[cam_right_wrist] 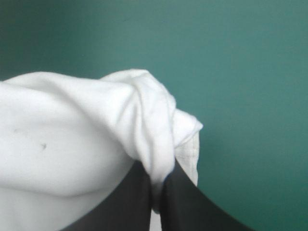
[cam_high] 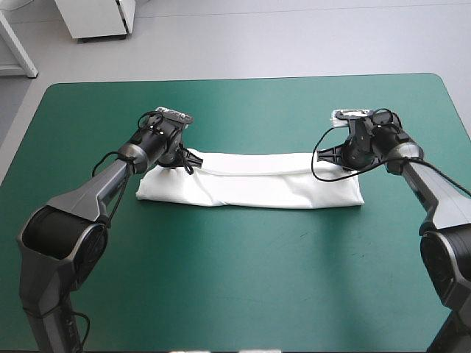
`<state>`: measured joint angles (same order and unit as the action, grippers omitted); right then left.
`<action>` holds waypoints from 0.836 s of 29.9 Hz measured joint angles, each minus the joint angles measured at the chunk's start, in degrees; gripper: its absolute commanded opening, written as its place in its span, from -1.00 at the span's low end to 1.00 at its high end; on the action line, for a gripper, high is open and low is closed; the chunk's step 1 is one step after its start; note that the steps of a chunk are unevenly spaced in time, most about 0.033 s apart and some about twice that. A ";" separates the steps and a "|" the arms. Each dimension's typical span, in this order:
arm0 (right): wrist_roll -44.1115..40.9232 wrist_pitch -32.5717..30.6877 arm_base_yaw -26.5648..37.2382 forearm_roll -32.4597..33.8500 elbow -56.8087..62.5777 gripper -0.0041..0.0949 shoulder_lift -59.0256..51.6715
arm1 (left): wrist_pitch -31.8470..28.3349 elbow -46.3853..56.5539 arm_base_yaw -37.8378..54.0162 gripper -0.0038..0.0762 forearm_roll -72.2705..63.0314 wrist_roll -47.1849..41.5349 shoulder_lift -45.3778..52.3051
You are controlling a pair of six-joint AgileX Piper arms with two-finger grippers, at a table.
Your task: Fold the cloth
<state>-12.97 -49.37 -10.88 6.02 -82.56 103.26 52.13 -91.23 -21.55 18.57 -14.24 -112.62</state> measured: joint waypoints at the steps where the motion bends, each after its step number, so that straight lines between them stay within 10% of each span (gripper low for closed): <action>1: 0.00 -0.05 0.00 -0.22 0.00 -0.95 0.18 | 0.14 0.00 0.00 -0.96 -0.07 0.00 -0.39; 5: 1.85 -1.05 0.00 -1.18 -0.25 -0.74 0.27 | 1.52 -0.06 0.00 -0.81 -0.07 1.69 -0.82; 14: 5.07 -5.57 0.07 -4.17 -2.40 -0.03 -0.01 | 10.57 -5.12 0.05 0.48 -5.83 11.50 -0.77; 21: 5.26 -6.88 0.07 -4.01 -3.99 -0.06 -4.09 | 17.01 -12.51 0.05 0.29 -7.16 14.24 -0.77; 25: 5.33 -7.96 0.07 -3.08 -4.05 -0.06 -7.18 | 18.26 -17.55 0.05 -0.29 -8.52 14.95 -0.77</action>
<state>-7.64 -57.33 -10.82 2.93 -86.60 96.08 70.38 -108.78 -21.50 10.05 0.71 -113.39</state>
